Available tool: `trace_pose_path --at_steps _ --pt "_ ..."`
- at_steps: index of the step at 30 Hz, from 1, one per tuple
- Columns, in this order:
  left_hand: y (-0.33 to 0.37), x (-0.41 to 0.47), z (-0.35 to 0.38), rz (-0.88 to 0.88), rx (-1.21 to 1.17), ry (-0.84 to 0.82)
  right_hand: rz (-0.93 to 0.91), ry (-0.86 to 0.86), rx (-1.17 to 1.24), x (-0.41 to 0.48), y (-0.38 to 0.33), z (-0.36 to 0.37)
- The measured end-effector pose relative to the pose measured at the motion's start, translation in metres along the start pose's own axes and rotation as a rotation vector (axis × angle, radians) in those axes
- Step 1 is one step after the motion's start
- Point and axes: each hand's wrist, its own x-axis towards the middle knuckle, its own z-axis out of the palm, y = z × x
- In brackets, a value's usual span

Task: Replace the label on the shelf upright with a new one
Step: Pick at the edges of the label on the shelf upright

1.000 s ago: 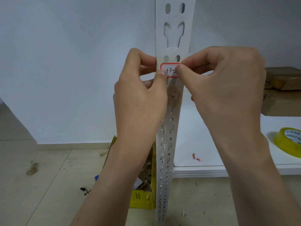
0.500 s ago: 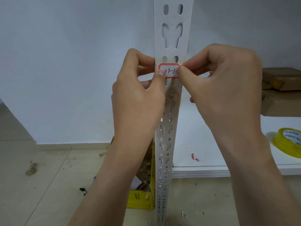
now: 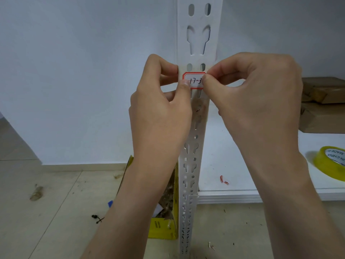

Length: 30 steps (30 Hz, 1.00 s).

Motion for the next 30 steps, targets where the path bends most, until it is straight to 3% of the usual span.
trace_pose_path --at_steps 30 --pt "0.000 0.000 -0.001 0.001 0.002 0.009 -0.023 0.017 0.051 -0.001 0.008 0.008"
